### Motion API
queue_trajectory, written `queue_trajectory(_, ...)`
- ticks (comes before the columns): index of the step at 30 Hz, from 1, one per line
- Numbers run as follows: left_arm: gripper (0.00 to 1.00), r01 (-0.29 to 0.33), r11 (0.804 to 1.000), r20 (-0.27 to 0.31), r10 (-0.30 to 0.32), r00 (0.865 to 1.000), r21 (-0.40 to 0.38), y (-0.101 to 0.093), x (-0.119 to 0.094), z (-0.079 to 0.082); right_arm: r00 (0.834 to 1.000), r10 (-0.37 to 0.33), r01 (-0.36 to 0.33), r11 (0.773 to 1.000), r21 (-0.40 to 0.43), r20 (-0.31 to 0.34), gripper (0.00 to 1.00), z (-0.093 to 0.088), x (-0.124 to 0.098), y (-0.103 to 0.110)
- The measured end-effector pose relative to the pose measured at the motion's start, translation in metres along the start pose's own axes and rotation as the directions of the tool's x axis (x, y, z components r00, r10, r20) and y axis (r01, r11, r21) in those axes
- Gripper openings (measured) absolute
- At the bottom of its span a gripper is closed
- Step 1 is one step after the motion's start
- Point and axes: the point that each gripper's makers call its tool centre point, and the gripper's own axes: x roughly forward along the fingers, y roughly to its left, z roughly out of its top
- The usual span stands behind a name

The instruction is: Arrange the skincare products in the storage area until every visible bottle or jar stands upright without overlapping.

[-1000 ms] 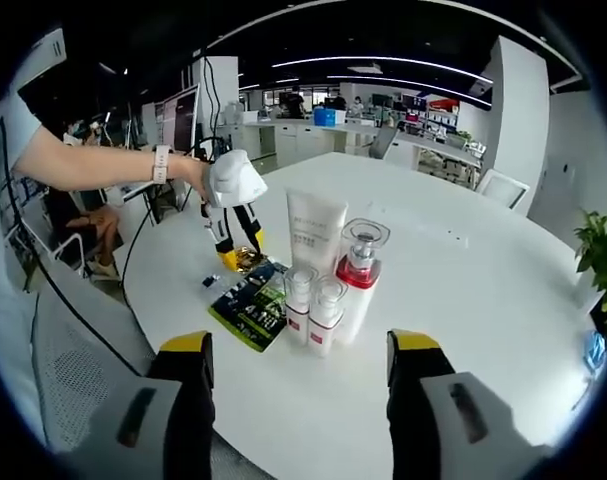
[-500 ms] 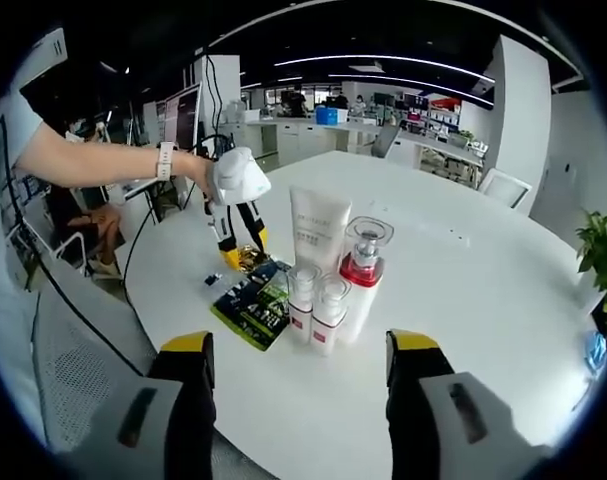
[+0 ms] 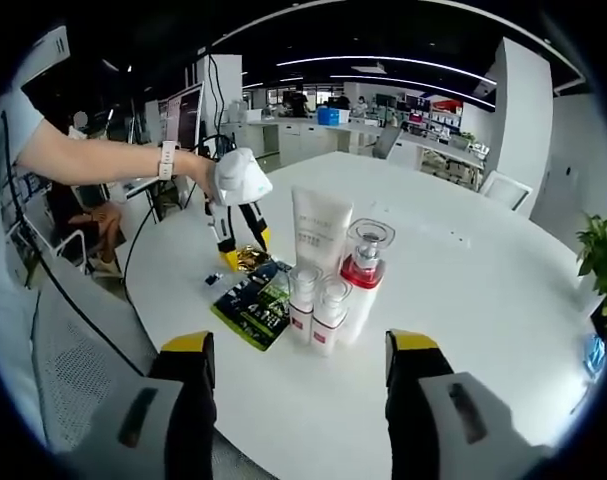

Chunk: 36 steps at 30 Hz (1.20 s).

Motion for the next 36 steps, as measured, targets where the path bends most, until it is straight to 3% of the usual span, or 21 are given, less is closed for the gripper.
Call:
queue_trajectory(14, 0.47, -0.002, 1.0, 0.007, 0.002, 1.0, -0.01, -0.004, -0.006, 0.001, 1.0, -0.004, 0.004, 1.0, -0.009, 0.005, 0.7, 0.003, -0.002, 0.004)
queue_trajectory(24, 0.48, 0.017, 0.998, 0.081, -0.012, 0.997, -0.062, -0.015, -0.024, 0.012, 1.0, -0.011, 0.011, 1.0, -0.01, 0.011, 0.7, 0.004, -0.008, 0.008)
queue_trajectory(36, 0.53, -0.047, 0.99, 0.174, 0.07, 0.982, -0.133, -0.029, -0.053, 0.026, 0.999, -0.019, 0.019, 1.0, -0.01, 0.03, 0.76, 0.009, -0.012, 0.016)
